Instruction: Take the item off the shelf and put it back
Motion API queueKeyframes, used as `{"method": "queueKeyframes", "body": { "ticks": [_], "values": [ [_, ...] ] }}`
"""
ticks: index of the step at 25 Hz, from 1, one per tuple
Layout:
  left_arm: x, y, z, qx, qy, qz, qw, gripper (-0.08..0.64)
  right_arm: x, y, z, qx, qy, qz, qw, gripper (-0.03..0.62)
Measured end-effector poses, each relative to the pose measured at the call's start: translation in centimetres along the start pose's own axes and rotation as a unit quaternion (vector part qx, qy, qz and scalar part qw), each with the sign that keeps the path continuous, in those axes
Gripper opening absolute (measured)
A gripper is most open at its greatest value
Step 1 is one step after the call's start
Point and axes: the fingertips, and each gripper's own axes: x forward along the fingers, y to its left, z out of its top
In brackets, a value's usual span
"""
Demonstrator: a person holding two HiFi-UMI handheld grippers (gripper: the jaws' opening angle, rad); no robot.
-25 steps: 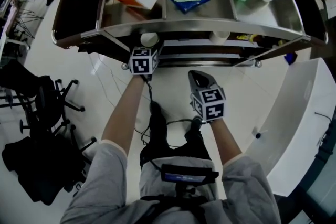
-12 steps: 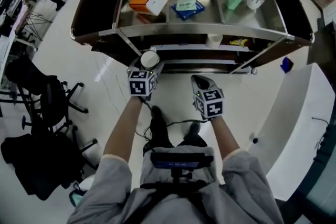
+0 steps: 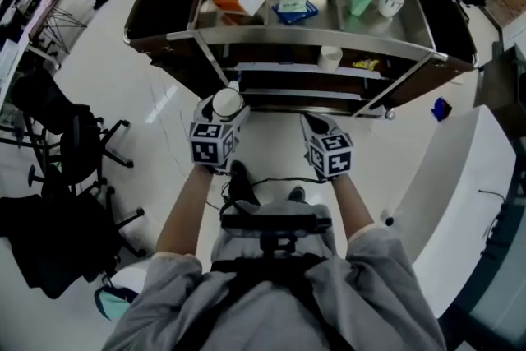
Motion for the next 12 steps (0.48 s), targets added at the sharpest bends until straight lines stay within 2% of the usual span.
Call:
{"method": "queueKeyframes", "body": {
  "ticks": [7, 12],
  "values": [
    [-3.7, -0.7, -1.6, -0.004, -0.005, 0.007, 1.0000, 0.404, -1.3, 1.1, -1.4, 0.008, 0.000, 0.007, 1.000, 0.009],
    [-5.0, -0.1, -3.1, -0.004, 0.002, 0.025, 0.9997, 0.403, -1.6, 1.6, -1.7, 0.011, -0.003, 0.010, 1.000, 0.009]
  ]
}}
